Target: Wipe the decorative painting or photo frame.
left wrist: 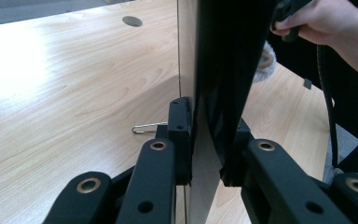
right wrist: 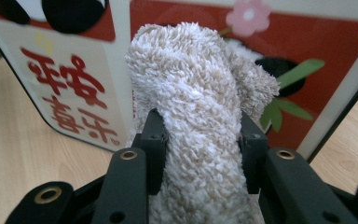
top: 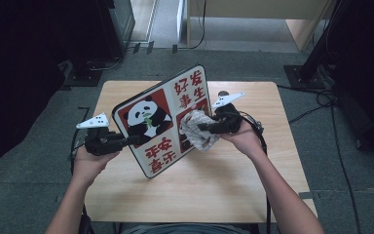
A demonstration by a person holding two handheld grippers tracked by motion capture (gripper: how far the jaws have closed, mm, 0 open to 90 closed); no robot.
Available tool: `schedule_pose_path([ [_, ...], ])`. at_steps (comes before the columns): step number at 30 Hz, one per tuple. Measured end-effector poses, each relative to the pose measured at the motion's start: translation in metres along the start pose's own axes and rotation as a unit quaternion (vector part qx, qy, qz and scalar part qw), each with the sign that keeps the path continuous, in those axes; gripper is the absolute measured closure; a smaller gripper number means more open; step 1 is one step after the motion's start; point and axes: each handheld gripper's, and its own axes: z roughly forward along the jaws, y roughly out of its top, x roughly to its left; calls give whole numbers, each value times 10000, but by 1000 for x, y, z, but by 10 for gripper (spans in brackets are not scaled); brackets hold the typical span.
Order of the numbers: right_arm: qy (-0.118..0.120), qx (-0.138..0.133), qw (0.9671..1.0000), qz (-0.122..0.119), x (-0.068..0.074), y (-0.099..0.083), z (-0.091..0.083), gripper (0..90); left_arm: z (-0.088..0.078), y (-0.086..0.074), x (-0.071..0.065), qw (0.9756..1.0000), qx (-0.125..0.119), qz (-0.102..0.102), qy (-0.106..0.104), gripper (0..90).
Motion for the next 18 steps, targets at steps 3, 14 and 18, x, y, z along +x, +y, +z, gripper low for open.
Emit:
schedule_pose_path([
  [3,3,58,10000,26,0,-6,5,642,0,0,0,10000,-2,3,-3,791],
  [14,4,306,9995,108,0,-26,17,642,0,0,-1,10000,12,12,-6,791],
  [18,25,311,9995,97,0,-31,21,641,0,0,-1,10000,14,12,-9,791],
])
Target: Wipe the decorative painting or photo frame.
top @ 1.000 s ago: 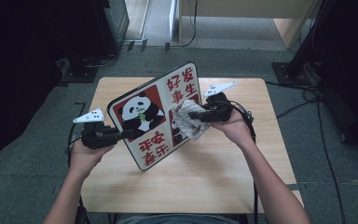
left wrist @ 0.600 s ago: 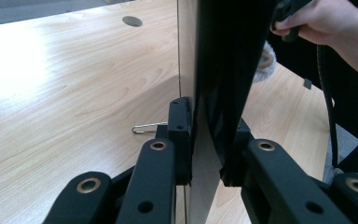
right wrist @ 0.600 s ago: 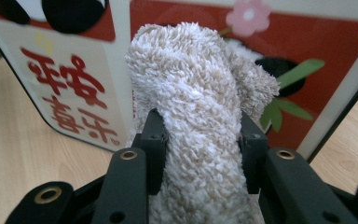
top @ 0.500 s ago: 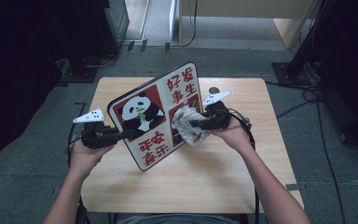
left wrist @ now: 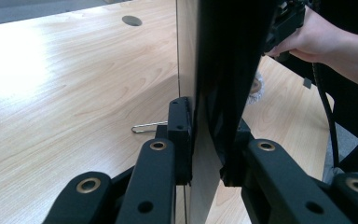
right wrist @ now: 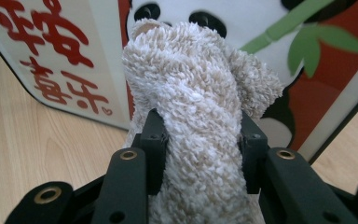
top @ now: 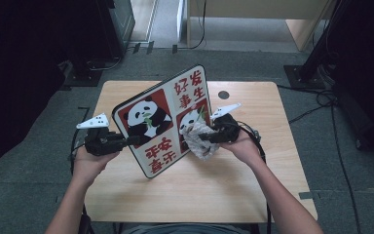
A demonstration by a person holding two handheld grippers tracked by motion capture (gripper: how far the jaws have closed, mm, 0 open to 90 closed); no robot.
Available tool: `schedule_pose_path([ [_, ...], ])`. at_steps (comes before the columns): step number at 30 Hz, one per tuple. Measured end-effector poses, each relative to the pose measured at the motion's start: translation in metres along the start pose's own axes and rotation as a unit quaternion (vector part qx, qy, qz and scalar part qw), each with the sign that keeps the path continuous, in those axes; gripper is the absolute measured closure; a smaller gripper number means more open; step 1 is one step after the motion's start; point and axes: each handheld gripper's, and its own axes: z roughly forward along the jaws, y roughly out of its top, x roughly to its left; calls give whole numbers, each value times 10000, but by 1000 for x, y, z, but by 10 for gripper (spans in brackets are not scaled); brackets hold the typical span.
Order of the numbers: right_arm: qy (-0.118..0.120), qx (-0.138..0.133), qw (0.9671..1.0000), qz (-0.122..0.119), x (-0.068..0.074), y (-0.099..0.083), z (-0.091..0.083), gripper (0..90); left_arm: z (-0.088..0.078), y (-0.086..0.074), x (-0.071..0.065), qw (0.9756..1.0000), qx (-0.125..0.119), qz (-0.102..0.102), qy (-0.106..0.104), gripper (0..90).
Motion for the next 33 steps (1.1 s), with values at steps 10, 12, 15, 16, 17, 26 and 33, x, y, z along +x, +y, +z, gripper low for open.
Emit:
schedule_pose_path([
  [10,52,152,9999,33,0,-17,12,642,0,0,0,10000,-10,-11,-7,789],
  [12,87,240,9997,59,0,-19,15,641,0,-1,0,10000,-22,-14,-19,789],
  [15,133,305,9994,47,0,-22,20,642,0,0,0,10000,-15,-15,-9,789],
  [16,130,306,9994,39,1,-23,21,642,0,-1,0,10000,-19,-17,-12,788],
  [17,135,274,9995,20,1,-25,22,642,0,-1,-1,10000,-20,-15,-4,788],
  [26,215,269,9992,214,0,-25,19,643,0,-1,-2,10000,-30,-43,27,788],
  [33,240,125,9994,238,4,-9,1,647,0,-1,-2,10000,-24,-59,20,789],
])
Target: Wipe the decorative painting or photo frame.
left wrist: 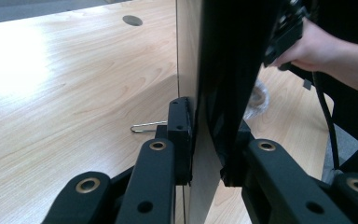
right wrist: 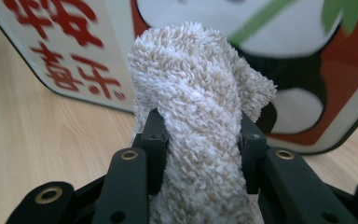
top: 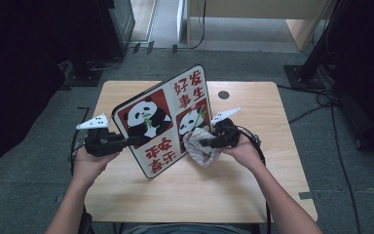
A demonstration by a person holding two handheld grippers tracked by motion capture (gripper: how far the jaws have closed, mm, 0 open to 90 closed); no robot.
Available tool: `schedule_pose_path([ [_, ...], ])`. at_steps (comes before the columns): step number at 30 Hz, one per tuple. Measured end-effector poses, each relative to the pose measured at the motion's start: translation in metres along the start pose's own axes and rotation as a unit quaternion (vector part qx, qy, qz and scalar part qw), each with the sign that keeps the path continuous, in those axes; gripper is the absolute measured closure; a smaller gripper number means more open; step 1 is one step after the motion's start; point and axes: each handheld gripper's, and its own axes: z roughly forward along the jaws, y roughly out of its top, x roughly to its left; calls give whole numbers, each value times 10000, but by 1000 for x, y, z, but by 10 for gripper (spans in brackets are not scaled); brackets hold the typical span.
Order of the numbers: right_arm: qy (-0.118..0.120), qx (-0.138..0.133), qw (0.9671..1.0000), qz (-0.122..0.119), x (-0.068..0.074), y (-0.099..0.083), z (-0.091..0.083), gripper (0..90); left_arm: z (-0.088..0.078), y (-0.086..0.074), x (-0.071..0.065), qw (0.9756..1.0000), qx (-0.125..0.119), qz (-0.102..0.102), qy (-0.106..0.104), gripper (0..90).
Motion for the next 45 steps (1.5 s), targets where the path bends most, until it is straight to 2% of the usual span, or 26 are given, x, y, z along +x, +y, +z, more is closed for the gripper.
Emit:
schedule_pose_path([
  [3,11,-173,9998,-14,5,10,-9,646,0,0,0,10000,0,2,4,789],
  [9,30,-319,9995,-16,15,32,-27,646,0,0,0,10000,3,3,-1,790],
  [16,-10,-460,9988,-192,27,60,-47,646,0,0,0,10000,-4,-13,0,791],
  [24,17,-751,9966,-349,39,94,-74,647,0,0,0,10000,1,-33,3,791],
  [31,32,-816,9953,-522,47,117,-77,647,0,0,-1,10000,-19,-44,13,792],
  [35,43,-988,9937,-524,48,127,-79,648,0,-1,-1,10000,-25,-41,6,791],
  [42,6,-1007,9923,-727,56,149,-82,648,0,-1,0,10000,-36,-59,-11,792],
  [45,-40,-1033,9919,-738,60,157,-83,648,0,0,0,10000,-33,-55,-7,792],
])
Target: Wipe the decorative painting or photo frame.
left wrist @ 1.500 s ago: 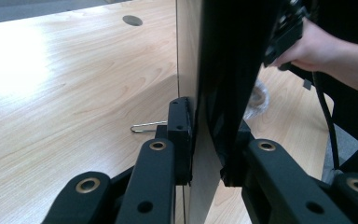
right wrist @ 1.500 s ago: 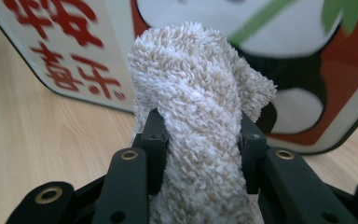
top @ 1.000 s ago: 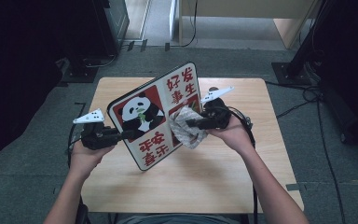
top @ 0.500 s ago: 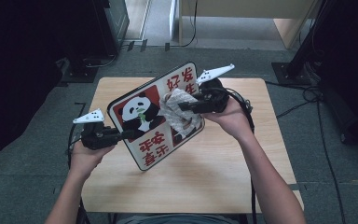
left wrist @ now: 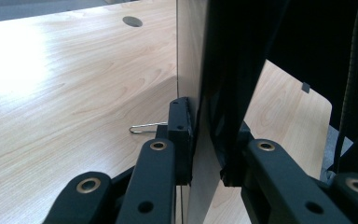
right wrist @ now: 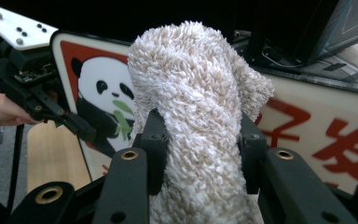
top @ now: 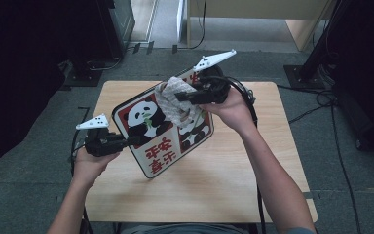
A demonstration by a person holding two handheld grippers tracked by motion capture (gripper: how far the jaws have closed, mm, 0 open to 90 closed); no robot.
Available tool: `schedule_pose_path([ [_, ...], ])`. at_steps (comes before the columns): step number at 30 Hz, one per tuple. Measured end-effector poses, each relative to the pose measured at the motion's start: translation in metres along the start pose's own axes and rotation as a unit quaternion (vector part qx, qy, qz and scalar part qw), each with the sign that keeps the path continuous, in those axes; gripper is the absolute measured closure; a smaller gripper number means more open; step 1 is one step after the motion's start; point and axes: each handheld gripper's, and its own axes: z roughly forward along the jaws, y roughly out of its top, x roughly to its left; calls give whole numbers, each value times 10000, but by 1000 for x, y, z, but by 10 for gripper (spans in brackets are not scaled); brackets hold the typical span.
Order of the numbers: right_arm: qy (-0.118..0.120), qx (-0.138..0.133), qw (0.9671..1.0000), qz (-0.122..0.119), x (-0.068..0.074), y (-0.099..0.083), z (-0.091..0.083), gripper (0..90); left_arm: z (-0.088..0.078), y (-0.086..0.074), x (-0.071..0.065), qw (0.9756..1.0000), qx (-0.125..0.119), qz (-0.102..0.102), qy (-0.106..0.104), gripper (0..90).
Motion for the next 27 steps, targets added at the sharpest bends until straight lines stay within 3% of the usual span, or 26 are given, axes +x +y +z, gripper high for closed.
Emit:
schedule_pose_path([
  [15,122,18,9999,-42,-9,-11,13,648,0,0,-1,10000,17,21,26,792],
  [27,213,-28,9998,-30,-11,-35,21,646,0,0,1,10000,13,2,-3,792],
])
